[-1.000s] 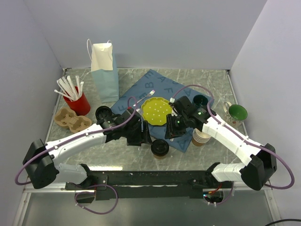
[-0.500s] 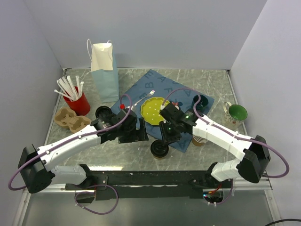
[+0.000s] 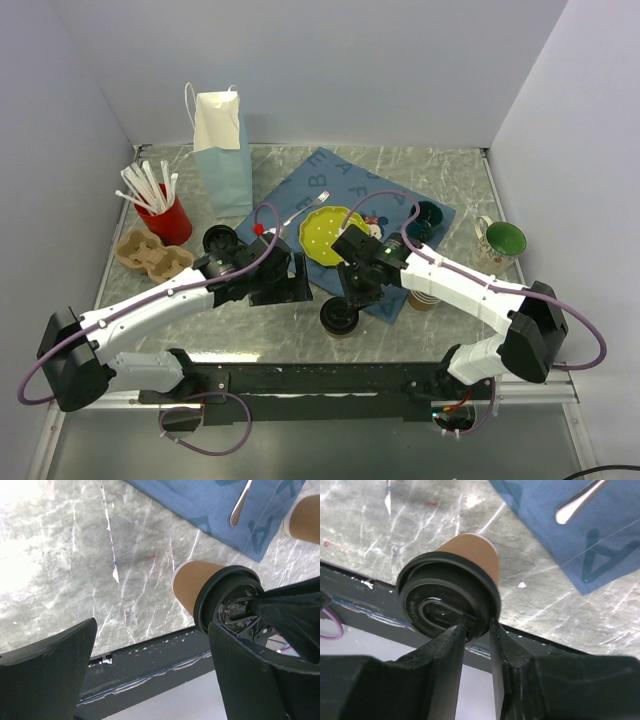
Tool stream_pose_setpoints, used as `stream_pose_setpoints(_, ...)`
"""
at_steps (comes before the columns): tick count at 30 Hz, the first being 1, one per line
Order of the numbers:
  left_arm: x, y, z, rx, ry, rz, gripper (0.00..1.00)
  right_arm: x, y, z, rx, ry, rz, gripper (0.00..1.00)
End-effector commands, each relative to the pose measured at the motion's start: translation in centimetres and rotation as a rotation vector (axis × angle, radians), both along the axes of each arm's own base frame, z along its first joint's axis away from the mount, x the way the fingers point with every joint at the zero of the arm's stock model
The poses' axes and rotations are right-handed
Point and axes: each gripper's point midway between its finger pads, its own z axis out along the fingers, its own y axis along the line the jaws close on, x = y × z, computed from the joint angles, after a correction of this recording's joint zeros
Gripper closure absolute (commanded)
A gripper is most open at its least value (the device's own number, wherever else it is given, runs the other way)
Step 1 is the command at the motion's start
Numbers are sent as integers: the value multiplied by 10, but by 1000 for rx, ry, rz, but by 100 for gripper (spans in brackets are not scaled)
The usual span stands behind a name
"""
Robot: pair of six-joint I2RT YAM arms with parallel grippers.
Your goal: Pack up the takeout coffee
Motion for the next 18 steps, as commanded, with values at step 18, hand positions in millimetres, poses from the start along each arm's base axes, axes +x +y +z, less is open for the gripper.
stream_pose_setpoints(18, 26, 21, 39, -38, -181, 147, 1, -51, -96, 9, -138, 33, -227, 100)
